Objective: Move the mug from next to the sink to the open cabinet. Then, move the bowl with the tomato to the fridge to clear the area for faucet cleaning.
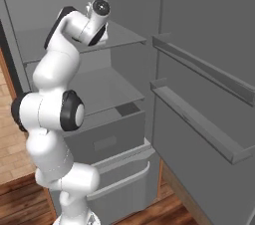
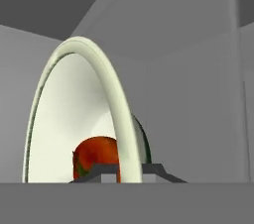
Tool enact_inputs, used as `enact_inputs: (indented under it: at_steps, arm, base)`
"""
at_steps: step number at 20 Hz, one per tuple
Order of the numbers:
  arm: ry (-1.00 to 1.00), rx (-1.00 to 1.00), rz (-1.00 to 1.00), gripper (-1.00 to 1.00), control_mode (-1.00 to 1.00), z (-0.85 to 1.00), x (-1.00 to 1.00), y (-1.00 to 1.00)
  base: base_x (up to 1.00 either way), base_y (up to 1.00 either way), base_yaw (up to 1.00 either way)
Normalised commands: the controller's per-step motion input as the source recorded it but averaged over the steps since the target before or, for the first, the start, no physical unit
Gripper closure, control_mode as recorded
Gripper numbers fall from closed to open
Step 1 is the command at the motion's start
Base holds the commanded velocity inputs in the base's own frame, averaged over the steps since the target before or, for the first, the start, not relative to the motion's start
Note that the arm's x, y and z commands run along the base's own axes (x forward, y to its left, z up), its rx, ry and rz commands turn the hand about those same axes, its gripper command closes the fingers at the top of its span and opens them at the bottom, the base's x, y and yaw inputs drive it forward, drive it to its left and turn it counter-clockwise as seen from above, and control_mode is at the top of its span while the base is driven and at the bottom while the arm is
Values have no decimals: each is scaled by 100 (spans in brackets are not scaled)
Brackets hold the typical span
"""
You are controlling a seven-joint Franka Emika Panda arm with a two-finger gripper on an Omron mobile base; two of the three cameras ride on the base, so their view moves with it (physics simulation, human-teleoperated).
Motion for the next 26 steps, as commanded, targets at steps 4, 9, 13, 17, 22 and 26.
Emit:
enact_inputs:
  at_steps: [4,9,13,17,22,26]
  arm:
    - [0,-5,-4,100,-100,-14,51,37]
    - [1,-3,-1,100,-100,-7,26,22]
    - [-1,0,0,-100,-100,0,-2,-1]
    - [-15,0,0,-100,-100,17,-19,-2]
    - [-22,2,0,-100,-100,13,-44,-9]
    - [-30,6,0,-100,-100,14,-82,-28]
  base:
    - [0,0,0]
    - [0,0,0]
    - [0,0,0]
    - [0,0,0]
    - [0,0,0]
    - [0,0,0]
